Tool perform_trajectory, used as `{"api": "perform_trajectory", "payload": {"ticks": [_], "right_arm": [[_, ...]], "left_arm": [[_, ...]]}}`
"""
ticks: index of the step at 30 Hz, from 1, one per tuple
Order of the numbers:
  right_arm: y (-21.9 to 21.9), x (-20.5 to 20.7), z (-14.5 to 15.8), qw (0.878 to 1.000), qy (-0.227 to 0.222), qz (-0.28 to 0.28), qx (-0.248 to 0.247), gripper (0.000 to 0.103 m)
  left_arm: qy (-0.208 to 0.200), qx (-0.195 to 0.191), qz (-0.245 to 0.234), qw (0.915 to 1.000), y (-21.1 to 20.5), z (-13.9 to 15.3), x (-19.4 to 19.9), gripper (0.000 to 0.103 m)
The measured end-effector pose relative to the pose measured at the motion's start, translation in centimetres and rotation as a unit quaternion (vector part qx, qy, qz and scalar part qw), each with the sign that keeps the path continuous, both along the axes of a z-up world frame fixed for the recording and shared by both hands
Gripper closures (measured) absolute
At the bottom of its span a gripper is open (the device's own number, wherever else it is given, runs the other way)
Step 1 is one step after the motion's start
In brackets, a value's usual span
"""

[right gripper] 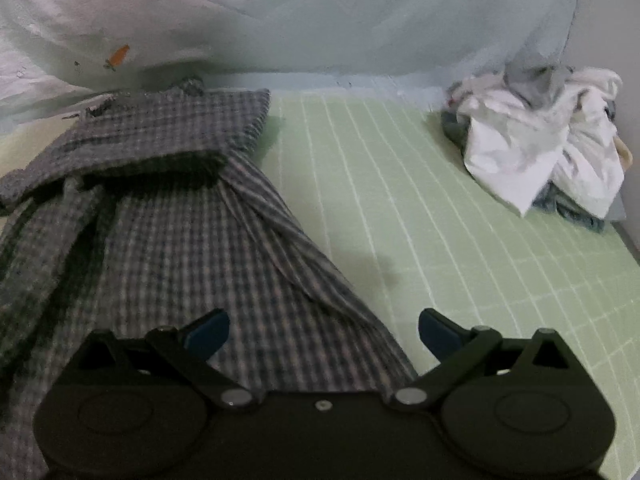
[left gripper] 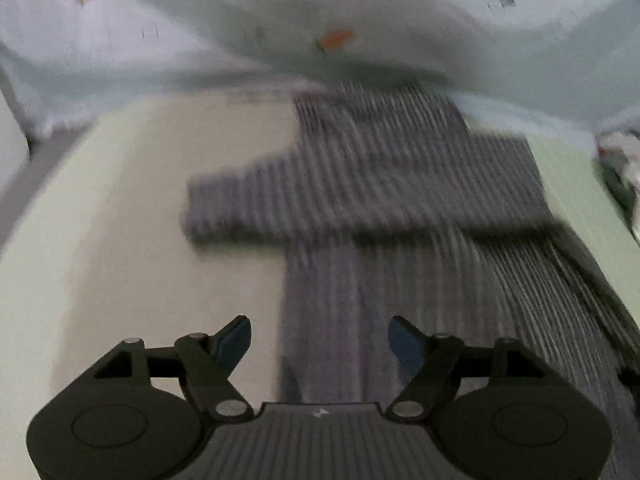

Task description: Fold clothes

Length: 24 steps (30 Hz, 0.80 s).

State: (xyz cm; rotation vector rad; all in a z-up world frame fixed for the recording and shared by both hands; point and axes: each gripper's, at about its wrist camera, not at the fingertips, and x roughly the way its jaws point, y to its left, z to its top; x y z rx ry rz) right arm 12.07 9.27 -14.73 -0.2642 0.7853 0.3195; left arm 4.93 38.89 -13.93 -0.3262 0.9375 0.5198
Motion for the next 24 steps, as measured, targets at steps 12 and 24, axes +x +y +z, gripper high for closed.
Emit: {"api": "perform_trajectory", "payload": {"ticks": [12, 24], "right_arm": [[-7.4, -0.9, -2.2, 0.998, 0.057, -0.018, 0.03, 0.024], [-8.7, -3.0, -1.4, 0.995, 0.059, 0.01, 0.083, 0.098]], "left_arm": [[0.064, -0.021, 0.025, 0.9975, -6.3, -4.4, -7.3, 0.019], [0.08, -0.019, 0.049, 0.9954, -6.4, -4.9, -9.8, 0.004]]}}
